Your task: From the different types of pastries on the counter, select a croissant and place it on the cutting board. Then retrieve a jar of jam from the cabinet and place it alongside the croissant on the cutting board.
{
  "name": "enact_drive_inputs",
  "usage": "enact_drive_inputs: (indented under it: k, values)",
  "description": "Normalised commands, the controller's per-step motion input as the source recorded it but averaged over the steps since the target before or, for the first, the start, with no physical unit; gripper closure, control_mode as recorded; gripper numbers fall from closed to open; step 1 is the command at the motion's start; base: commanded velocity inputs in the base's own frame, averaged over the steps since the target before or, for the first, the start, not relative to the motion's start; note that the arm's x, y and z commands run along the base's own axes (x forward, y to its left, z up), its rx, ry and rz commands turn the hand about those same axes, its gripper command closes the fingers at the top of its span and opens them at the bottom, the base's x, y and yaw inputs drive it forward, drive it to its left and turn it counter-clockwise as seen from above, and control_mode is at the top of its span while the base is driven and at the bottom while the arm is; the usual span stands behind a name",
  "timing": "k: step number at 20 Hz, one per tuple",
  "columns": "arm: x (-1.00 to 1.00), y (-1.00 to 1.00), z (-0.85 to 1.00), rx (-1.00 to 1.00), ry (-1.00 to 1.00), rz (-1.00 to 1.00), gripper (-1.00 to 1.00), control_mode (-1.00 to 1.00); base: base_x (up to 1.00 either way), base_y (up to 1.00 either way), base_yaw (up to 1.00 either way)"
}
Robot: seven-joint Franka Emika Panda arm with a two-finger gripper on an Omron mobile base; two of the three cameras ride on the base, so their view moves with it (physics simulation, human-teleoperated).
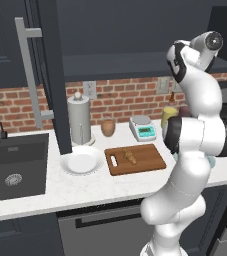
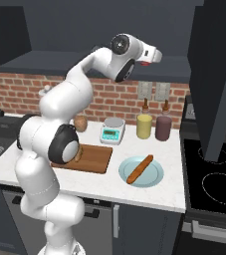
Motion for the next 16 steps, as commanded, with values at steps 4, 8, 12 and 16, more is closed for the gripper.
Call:
enact_drive_inputs:
  k: [4, 8, 12, 16]
  values:
    - [0.11, -0.05, -0.04, 0.01, 0.00, 0.03, -1.00, -1.00, 0.00, 0.00, 0.00]
    - [0.07, 0.00, -0.08, 0.00, 0.00, 0.06, -1.00, -1.00, 0.00, 0.00, 0.00]
    - [0.02, 0.00, -0.01, 0.00, 0.00, 0.09, -1.00, -1.00, 0.00, 0.00, 0.00]
    - [0.15, -0.01, 0.00, 0.00, -0.01, 0.09, -1.00, -1.00, 0.00, 0.00, 0.00]
